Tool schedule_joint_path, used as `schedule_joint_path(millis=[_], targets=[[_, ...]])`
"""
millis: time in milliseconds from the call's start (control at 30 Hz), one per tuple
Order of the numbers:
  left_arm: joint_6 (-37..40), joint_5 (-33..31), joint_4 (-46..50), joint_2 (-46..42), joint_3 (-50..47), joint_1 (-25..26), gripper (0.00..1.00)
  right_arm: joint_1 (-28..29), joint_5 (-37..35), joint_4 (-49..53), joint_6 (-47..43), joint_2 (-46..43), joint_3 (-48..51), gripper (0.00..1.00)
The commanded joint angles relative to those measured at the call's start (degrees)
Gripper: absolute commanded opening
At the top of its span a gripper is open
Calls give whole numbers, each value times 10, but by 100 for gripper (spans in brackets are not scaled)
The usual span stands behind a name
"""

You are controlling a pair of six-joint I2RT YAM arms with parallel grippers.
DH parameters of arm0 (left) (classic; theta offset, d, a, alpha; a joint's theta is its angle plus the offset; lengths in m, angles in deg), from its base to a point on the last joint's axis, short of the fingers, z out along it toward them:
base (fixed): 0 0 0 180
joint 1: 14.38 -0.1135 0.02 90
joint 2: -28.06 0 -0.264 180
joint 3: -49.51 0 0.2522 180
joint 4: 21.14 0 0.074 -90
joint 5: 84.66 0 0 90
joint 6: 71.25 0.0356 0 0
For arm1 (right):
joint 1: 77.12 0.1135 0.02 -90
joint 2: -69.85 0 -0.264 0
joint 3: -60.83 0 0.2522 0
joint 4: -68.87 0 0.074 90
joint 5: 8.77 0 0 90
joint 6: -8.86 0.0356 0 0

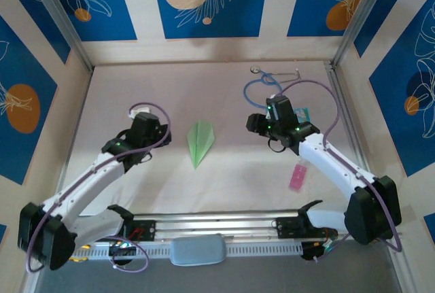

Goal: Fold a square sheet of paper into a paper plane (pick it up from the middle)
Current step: Move the paper plane to the center of the table, then reset both arms

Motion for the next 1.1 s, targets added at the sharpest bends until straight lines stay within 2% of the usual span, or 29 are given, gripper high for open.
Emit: schedule_joint_path(millis=[0,67,133,200,267,400,500,567,633,700,733,800,833,900,933,1033,1067], targets=[[112,-36,-80,-35,-50,-53,95,-19,-177,-79,-134,-2,46,93],[162,-38,-126,-44,-75,-86,96,-33,-189,-189,-210,12,94,96],[196,-37,-171,-38,-95,-117,98,-52,-199,-273,-239,25,132,97],[206,-35,-190,-19,-99,-150,99,-84,-142,-324,-260,38,154,97],[215,-32,-230,7,-115,-170,100,-107,-115,-363,-272,51,164,97],[260,-34,-361,58,-159,-179,100,-169,21,-465,-302,82,200,96],[249,-32,-413,107,-164,-192,100,-189,45,-557,-322,112,229,97],[247,-38,-430,137,-155,-196,100,-207,95,-579,-318,123,240,96],[260,-35,-491,165,-164,-196,100,-216,105,-646,-310,142,269,97],[287,-18,-585,198,-183,-197,100,-244,171,-715,-300,161,299,96],[293,-7,-601,204,-184,-197,100,-242,176,-751,-303,172,310,97],[302,23,-646,216,-190,-200,100,-245,190,-690,-309,162,290,96],[296,45,-648,221,-189,-206,100,-250,188,-696,-298,171,284,96],[299,100,-689,240,-195,-213,100,-256,159,-657,-279,168,268,96],[304,120,-702,251,-197,-214,100,-253,154,-677,-280,173,273,100],[324,168,-800,299,-228,-215,100,-245,130,-673,-283,171,273,99],[321,157,-815,300,-234,-215,100,-245,128,-667,-283,169,272,99]])
